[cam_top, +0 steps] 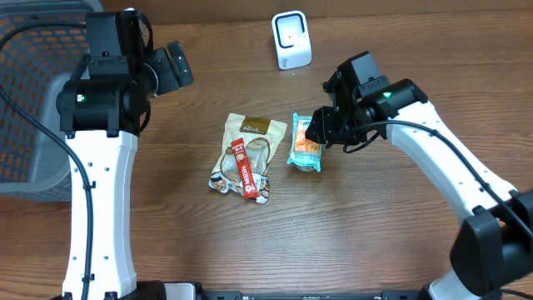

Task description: Scan the item barcode

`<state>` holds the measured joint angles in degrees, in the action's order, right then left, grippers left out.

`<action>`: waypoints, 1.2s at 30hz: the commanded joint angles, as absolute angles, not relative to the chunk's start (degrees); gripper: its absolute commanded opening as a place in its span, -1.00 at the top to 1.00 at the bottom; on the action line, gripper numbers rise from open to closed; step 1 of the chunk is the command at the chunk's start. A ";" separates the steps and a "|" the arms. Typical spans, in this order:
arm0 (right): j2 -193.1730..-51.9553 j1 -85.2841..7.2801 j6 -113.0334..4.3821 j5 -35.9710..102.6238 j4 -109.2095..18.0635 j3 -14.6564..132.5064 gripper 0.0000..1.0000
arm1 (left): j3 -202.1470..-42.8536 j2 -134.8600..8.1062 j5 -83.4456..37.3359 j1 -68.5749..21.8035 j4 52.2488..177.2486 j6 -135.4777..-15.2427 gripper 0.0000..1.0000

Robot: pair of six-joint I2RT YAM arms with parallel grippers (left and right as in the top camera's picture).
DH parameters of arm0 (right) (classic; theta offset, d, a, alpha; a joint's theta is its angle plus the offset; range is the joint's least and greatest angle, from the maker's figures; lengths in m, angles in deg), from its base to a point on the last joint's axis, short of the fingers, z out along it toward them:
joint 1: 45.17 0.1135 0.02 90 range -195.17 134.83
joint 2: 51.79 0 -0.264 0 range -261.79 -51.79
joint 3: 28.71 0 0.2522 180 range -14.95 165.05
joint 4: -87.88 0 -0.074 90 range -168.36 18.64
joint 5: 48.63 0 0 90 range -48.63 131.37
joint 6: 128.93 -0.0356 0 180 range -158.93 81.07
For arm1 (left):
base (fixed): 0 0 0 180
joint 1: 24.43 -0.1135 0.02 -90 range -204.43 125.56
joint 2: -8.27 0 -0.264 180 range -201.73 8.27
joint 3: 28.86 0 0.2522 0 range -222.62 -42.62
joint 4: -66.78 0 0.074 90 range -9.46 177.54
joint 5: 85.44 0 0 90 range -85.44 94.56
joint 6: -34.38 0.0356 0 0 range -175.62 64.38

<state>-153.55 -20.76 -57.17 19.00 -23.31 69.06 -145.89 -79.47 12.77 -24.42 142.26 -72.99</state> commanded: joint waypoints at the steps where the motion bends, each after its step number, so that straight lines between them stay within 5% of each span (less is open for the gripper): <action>1: -154.79 -20.78 -57.17 20.00 -23.53 70.08 0.04 | -146.78 -78.62 12.86 -24.40 142.06 -71.90 -1.00; 5: -154.95 -20.78 -57.19 22.43 -23.57 69.12 0.20 | -146.78 -78.62 12.86 -24.42 142.06 -71.90 -1.00; 15: -154.95 -20.78 -58.54 22.43 -26.42 66.37 0.22 | -146.78 -78.62 12.86 -24.42 142.06 -71.90 -1.00; 20: -154.77 -20.81 -58.68 20.40 -26.48 66.54 0.93 | -146.78 -78.62 12.86 -24.42 142.06 -71.90 -1.00; 32: -150.16 -32.32 -48.47 -12.93 -25.41 70.30 0.93 | -146.78 -78.62 12.86 -24.42 142.06 -71.90 -1.00; 36: -150.16 -35.78 -44.75 -12.47 -20.99 70.26 0.93 | -146.78 -78.62 12.86 -24.42 142.06 -71.90 -0.99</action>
<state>-151.80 -34.62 -48.99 -8.06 -22.26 68.84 -145.89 -79.47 12.77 -24.42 142.26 -72.99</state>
